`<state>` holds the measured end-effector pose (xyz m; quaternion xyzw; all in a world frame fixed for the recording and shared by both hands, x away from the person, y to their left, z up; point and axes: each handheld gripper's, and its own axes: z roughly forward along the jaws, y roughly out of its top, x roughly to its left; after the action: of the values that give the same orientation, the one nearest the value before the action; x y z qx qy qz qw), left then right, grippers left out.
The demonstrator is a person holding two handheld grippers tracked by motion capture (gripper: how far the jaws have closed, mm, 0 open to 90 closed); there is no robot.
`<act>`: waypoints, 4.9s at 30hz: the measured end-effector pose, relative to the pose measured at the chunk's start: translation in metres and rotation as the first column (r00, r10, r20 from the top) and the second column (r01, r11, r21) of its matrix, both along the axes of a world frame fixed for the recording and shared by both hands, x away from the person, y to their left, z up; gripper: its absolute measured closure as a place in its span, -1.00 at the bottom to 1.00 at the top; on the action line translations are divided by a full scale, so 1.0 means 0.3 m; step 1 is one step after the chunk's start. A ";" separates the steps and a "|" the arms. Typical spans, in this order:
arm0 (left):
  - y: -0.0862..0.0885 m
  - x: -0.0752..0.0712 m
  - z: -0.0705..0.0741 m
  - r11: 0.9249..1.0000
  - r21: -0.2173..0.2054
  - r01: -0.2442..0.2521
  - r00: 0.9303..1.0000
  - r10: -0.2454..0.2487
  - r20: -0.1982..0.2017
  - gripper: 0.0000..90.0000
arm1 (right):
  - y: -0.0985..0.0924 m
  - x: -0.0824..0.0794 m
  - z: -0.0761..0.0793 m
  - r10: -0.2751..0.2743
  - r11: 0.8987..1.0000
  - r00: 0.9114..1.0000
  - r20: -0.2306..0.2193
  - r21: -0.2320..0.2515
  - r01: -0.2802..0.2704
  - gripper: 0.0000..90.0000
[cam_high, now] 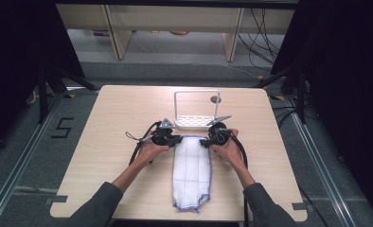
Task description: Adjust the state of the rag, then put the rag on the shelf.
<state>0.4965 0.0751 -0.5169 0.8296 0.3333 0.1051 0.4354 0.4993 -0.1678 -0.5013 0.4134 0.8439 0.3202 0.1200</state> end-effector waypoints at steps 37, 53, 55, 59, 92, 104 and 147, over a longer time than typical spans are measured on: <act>0.031 -0.062 0.111 0.999 -0.046 0.020 0.998 -0.017 0.056 0.89 | -0.007 -0.080 0.106 0.107 0.986 0.991 0.075 0.118 -0.116 0.85; 0.039 -0.072 0.128 0.999 -0.032 0.025 0.998 -0.023 0.064 0.88 | -0.005 -0.093 0.121 0.112 0.984 0.987 0.118 0.129 -0.127 0.85; 0.035 -0.077 0.133 0.998 -0.054 0.019 0.998 -0.015 0.061 0.89 | -0.010 -0.100 0.134 0.124 0.984 0.988 0.092 0.116 -0.135 0.85; 0.039 -0.086 0.145 0.998 -0.057 0.018 0.998 -0.014 0.065 0.88 | -0.008 -0.109 0.149 0.125 0.983 0.987 0.098 0.120 -0.136 0.85; 0.075 -0.194 0.511 0.994 -0.068 0.090 0.987 -0.080 0.137 0.88 | -0.028 -0.213 0.459 0.149 0.965 0.975 0.162 0.190 -0.179 0.87; 0.060 -0.135 0.743 0.996 -0.042 0.077 0.978 -0.068 0.198 0.89 | -0.046 -0.159 0.695 0.140 0.958 0.963 0.229 0.214 -0.190 0.87; -0.009 0.339 0.885 0.979 -0.120 -0.167 0.931 0.197 0.308 0.86 | 0.006 0.334 0.859 -0.095 0.974 0.939 0.330 0.226 0.019 0.85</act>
<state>0.5982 0.0725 -0.2514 0.7465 0.3386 0.2620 0.5094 0.5993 -0.1661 -0.2435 0.3873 0.7578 0.4740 0.2259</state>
